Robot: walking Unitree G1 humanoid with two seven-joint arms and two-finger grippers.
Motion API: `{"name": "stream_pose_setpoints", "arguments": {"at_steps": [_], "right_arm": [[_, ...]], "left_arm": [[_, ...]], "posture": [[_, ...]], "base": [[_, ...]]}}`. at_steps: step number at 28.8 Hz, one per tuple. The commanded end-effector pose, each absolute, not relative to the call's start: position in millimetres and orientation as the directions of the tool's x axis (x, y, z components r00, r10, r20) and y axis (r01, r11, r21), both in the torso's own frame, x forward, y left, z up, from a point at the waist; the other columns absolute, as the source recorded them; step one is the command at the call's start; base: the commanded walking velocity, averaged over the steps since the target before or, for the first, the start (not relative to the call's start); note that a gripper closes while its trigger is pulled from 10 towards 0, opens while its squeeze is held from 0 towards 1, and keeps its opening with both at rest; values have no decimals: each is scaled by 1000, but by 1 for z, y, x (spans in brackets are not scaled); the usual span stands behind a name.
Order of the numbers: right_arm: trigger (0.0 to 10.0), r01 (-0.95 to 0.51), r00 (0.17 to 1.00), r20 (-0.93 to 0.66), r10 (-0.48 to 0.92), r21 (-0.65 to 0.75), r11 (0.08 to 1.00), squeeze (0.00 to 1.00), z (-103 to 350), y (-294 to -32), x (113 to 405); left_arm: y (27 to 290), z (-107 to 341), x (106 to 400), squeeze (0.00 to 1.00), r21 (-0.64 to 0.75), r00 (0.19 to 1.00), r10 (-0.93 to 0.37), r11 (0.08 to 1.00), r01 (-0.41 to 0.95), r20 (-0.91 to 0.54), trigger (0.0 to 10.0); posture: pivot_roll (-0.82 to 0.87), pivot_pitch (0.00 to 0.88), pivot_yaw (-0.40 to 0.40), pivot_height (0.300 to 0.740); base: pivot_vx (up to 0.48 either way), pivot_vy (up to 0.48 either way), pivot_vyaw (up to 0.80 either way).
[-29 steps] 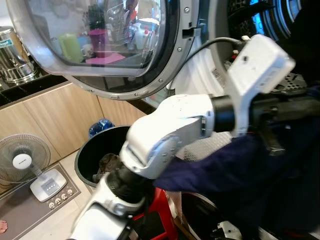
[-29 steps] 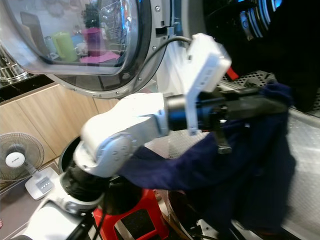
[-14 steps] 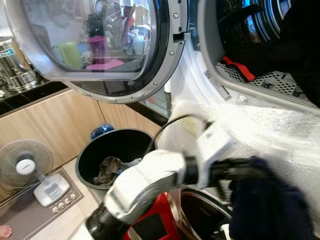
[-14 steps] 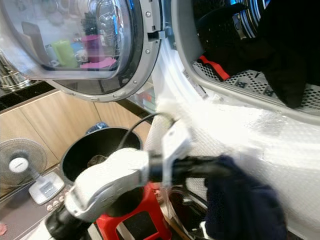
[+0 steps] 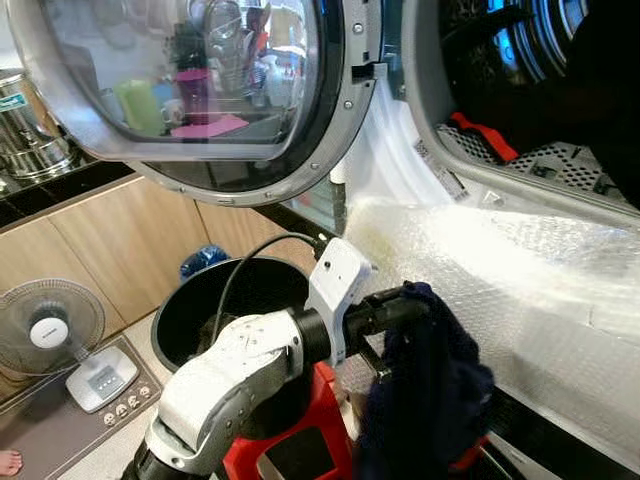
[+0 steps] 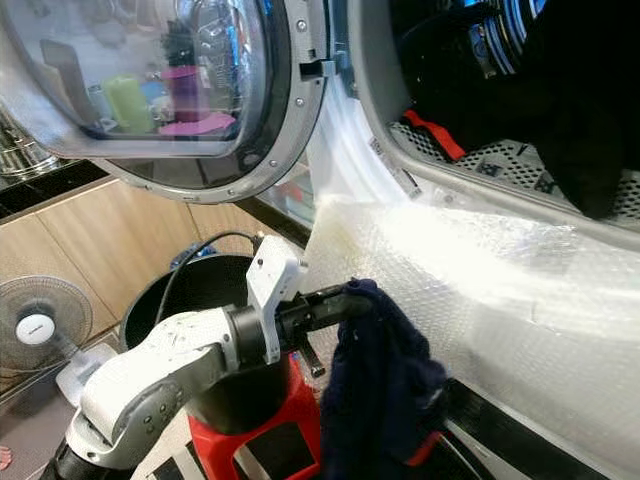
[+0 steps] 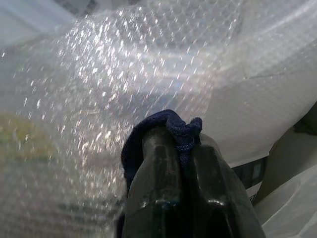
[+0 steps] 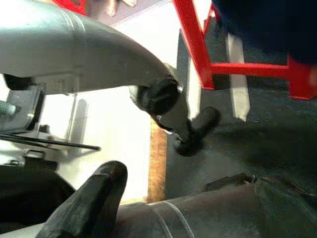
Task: Clothes washing
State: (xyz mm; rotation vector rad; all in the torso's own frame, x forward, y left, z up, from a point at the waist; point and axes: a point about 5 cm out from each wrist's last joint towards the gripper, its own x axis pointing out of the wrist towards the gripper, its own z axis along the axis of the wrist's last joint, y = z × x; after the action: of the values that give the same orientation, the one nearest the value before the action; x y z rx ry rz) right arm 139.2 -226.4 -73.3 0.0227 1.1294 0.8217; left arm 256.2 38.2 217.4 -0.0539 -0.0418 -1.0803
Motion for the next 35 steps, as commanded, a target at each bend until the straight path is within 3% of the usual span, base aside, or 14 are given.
{"name": "stream_pose_setpoints", "arguments": {"at_steps": [1, 4, 5, 13, 18, 19, 20, 26, 29, 33, 35], "right_arm": [[10000, -526, 284, -738, 613, 414, 743, 0, -68, -227, 148], [10000, -390, 569, -594, 569, 415, 822, 0, -48, -234, 185], [10000, -375, 602, -562, 568, 429, 822, 0, -44, -236, 190], [10000, -397, 716, -346, 606, 512, 762, 0, -18, -243, 208], [10000, -395, 704, -424, 570, 433, 810, 0, -20, -250, 205], [10000, -387, 705, -415, 575, 453, 803, 39, -18, -254, 204], [10000, -384, 713, -389, 583, 479, 789, 1000, -15, -257, 203], [10000, -520, 696, -194, 691, 528, 672, 1000, 10, -251, 209], [10000, -573, 658, -176, 732, 515, 638, 1000, 12, -241, 209], [10000, -565, 666, -160, 728, 528, 634, 1000, 14, -242, 210], [10000, -596, 617, -176, 767, 532, 601, 1000, 15, -236, 207]], "left_arm": [[42, 220, 250, 0, -9, 454, -889, 454, 891, 58, 10000], [43, 205, 238, 0, -21, 381, -925, 381, 924, -16, 10000], [44, 201, 236, 0, -24, 372, -928, 373, 928, -33, 10000], [47, 184, 226, 0, -72, 361, -929, 367, 927, -82, 10000], [49, 181, 225, 0, -74, 375, -923, 381, 921, -86, 10000], [50, 181, 224, 0, -73, 376, -922, 382, 921, -88, 10000], [52, 182, 224, 0, -73, 377, -922, 384, 921, -88, 10000], [53, 184, 223, 0, -78, 376, -923, 382, 921, -80, 10000], [49, 185, 223, 0, -81, 363, -929, 368, 926, -72, 10000], [47, 186, 221, 0, -81, 354, -933, 359, 930, -69, 10000], [47, 188, 223, 0, -79, 356, -932, 361, 929, -67, 10000]], "posture": [[107, 42, 75, 740], [103, 41, 75, 740], [103, 41, 75, 740], [102, 21, 70, 740], [104, 18, 64, 740], [104, 18, 64, 740], [104, 18, 64, 740], [101, 8, 63, 740], [97, 11, 65, 740], [97, 16, 65, 740], [99, 29, 69, 740]], "base": [[0, 0, 0], [0, 0, 0], [0, 0, 0], [0, 0, 0], [0, 0, 0], [0, 0, 0], [0, 0, 0], [0, 0, 0], [0, 0, 0], [0, 0, 0], [0, 0, 0]]}}
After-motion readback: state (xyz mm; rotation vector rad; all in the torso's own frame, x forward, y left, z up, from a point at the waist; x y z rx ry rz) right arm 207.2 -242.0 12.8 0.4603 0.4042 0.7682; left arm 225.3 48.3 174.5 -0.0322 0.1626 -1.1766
